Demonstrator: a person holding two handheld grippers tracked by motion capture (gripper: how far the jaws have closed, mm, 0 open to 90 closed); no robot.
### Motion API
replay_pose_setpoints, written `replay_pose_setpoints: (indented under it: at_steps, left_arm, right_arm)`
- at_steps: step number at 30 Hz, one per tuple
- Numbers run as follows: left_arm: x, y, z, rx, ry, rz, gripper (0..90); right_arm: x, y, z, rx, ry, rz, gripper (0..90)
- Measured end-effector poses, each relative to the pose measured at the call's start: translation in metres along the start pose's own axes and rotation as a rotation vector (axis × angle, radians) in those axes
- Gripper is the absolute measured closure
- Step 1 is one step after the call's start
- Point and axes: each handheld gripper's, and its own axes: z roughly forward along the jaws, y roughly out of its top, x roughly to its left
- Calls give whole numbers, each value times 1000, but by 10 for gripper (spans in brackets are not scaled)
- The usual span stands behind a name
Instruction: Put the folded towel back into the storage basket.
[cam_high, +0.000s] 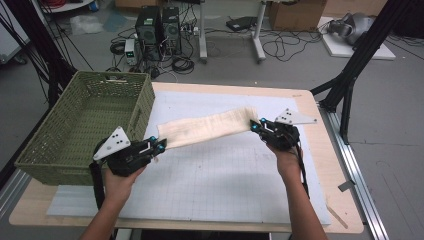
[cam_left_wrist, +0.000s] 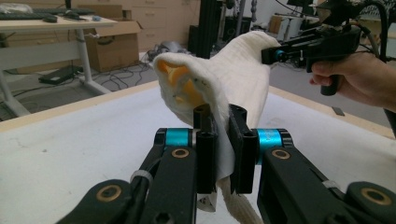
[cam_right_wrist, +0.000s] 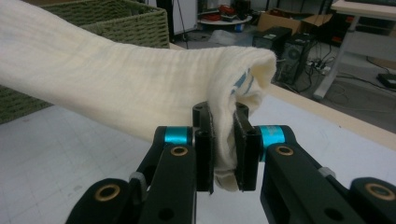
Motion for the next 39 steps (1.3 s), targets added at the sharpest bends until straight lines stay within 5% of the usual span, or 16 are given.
replay_pose_setpoints:
  at_steps: [22, 39]
  left_arm:
    - [17, 13, -35, -54, 107, 16, 828]
    - [26, 16, -66, -80, 177, 19, 829]
  right_arm:
    - [7, 69, 65, -15, 62, -59, 808]
    - [29, 109, 121, -2, 84, -97, 807]
